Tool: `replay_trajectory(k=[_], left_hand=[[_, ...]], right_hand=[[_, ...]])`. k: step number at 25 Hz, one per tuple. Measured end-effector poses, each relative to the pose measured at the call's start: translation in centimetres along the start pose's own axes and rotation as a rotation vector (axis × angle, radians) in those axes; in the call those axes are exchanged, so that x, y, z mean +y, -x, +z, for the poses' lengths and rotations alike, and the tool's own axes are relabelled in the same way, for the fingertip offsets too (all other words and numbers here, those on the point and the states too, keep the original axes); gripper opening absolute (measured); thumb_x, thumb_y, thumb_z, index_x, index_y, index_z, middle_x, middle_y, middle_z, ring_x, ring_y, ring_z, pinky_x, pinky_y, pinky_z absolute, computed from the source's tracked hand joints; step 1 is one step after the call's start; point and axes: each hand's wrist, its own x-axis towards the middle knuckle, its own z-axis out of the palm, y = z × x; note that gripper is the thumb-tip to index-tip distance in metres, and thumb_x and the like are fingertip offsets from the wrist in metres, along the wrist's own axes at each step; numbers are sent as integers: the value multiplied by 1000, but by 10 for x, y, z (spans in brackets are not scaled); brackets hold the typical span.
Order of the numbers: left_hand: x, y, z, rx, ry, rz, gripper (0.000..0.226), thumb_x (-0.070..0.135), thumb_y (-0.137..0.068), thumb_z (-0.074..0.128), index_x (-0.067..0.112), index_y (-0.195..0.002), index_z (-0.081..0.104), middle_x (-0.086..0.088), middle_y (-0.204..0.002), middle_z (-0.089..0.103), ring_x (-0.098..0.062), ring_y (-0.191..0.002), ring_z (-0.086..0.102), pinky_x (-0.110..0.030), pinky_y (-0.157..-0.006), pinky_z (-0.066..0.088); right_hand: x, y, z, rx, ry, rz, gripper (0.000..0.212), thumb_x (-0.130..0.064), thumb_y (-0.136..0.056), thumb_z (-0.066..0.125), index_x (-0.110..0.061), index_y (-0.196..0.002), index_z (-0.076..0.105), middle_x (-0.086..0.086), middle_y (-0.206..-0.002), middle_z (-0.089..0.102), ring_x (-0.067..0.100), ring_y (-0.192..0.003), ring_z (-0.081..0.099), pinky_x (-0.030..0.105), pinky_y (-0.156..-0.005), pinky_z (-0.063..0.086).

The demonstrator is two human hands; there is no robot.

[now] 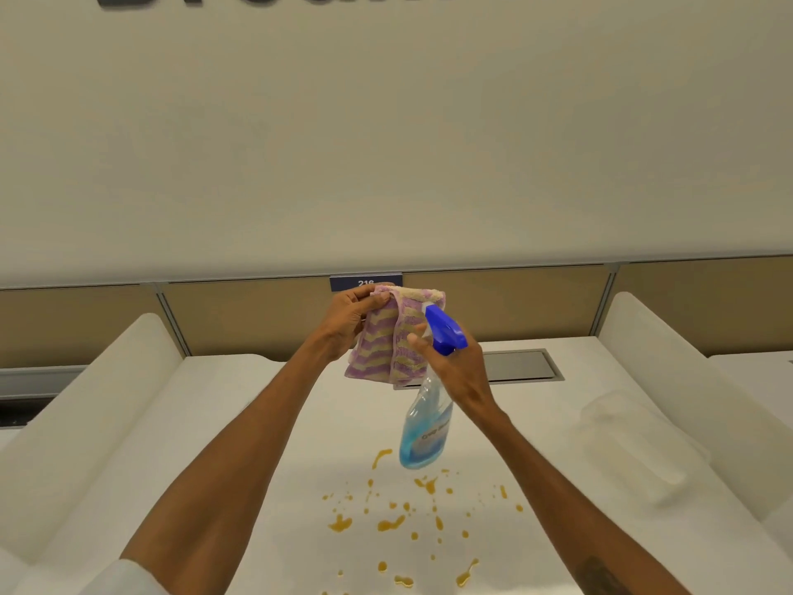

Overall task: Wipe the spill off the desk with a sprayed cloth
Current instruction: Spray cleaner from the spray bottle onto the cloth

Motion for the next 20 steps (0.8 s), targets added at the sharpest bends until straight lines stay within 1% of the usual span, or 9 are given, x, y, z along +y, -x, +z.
replay_trajectory(k=[3, 5, 7, 9, 11, 13, 15, 17, 20], left_hand=[[6, 1, -1, -13, -43, -52, 23, 23, -92, 68, 14, -112, 73, -11, -107, 74, -28, -96, 69, -41, -85, 60], [13, 3, -2, -4, -45, -106, 26, 23, -90, 71, 11, -113, 73, -15, -109, 73, -32, -97, 70, -46, -88, 59], [23, 6, -5, 1, -35, -148, 18, 23, -89, 73, 14, -104, 76, -12, -101, 75, -29, -91, 71, -39, -78, 61], [33, 9, -11, 2, -89, -174, 12, 23, -89, 72, 18, -98, 77, -7, -94, 76, -25, -88, 71, -33, -73, 60], [41, 10, -15, -3, -173, -204, 9, 23, -90, 71, 20, -97, 76, -4, -93, 75, -24, -88, 68, -32, -77, 57], [46, 13, -19, -6, -213, -230, 7, 22, -91, 69, 22, -96, 75, -3, -93, 74, -23, -89, 65, -33, -82, 54], [48, 17, -23, 6, -187, -236, 9, 22, -92, 68, 22, -99, 75, -3, -95, 73, -23, -92, 64, -34, -84, 52], [49, 22, -26, 29, -124, -214, 15, 21, -92, 68, 17, -106, 72, -5, -96, 71, -25, -94, 63, -34, -81, 53], [54, 29, -27, 49, -78, -175, 21, 21, -93, 66, 12, -112, 70, -4, -94, 71, -22, -88, 64, -30, -73, 55]], right_hand=[[-3, 11, 13, -17, -106, 12, 18, -32, -85, 75, -28, -85, 58, -5, -69, 60, 1, -60, 58, 14, -59, 53], [-3, 19, 18, -55, -156, 35, 15, -27, -87, 74, -27, -86, 59, -2, -71, 62, 8, -66, 62, 22, -66, 57], [-6, 26, 20, -88, -187, 50, 11, -26, -88, 72, -28, -89, 61, 3, -77, 68, 18, -72, 68, 29, -70, 60], [-9, 32, 21, -124, -210, 85, 10, -28, -89, 71, -25, -93, 63, 10, -80, 72, 26, -73, 73, 36, -67, 63], [-10, 36, 22, -175, -213, 118, 21, -28, -90, 71, -12, -101, 64, 13, -77, 72, 26, -67, 73, 36, -62, 62], [-10, 40, 23, -196, -155, 116, 29, -29, -91, 70, -6, -105, 64, 11, -72, 71, 23, -63, 72, 33, -62, 61], [-10, 44, 23, -183, -133, 103, 27, -30, -91, 70, -7, -105, 64, 7, -73, 72, 21, -65, 72, 32, -64, 60], [-12, 47, 21, -155, -151, 96, 26, -29, -90, 70, -10, -106, 63, 5, -76, 72, 20, -66, 73, 31, -64, 60], [-15, 46, 16, -49, -181, 102, 14, -28, -90, 70, -17, -94, 64, 2, -64, 70, 18, -58, 70, 29, -60, 59]])
